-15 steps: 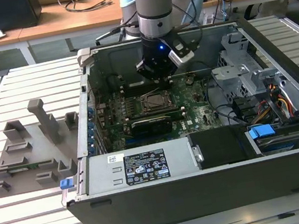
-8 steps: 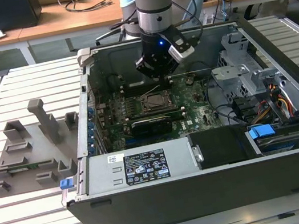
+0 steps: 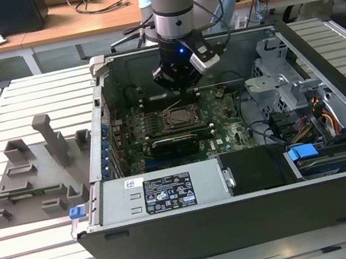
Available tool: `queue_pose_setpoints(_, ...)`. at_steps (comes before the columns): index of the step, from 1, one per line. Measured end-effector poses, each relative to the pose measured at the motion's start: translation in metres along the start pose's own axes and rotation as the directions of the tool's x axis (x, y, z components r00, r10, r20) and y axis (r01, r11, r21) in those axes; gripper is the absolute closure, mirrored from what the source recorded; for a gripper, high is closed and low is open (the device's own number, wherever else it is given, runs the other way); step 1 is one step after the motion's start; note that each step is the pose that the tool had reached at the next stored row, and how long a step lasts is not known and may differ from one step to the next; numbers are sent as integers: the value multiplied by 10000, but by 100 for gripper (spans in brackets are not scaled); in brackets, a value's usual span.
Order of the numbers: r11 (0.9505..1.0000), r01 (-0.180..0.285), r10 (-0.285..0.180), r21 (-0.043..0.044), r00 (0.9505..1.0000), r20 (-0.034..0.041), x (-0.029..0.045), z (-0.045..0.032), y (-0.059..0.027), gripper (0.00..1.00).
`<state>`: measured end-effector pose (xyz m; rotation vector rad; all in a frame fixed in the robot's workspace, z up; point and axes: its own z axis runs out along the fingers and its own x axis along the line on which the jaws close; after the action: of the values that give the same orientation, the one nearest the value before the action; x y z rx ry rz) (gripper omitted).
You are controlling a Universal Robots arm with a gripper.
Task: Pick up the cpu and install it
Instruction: 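Install the first cpu locking lever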
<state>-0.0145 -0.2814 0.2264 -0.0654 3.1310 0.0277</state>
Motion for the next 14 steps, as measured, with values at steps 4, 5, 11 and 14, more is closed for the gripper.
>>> queue_pose_setpoints(4, 10000, -1, 1, 9, 10000, 9, 73, 0, 52, 89)
queue_pose_setpoints(5, 10000, 0, 0, 9, 10000, 9, 73, 1, 73, 89)
queue_pose_setpoints(11, 10000, -1, 1, 8, 10000, 8, 73, 15, 140, 89)
queue_pose_setpoints(14, 10000, 1, -1, 8, 10000, 8, 73, 23, 141, 89)
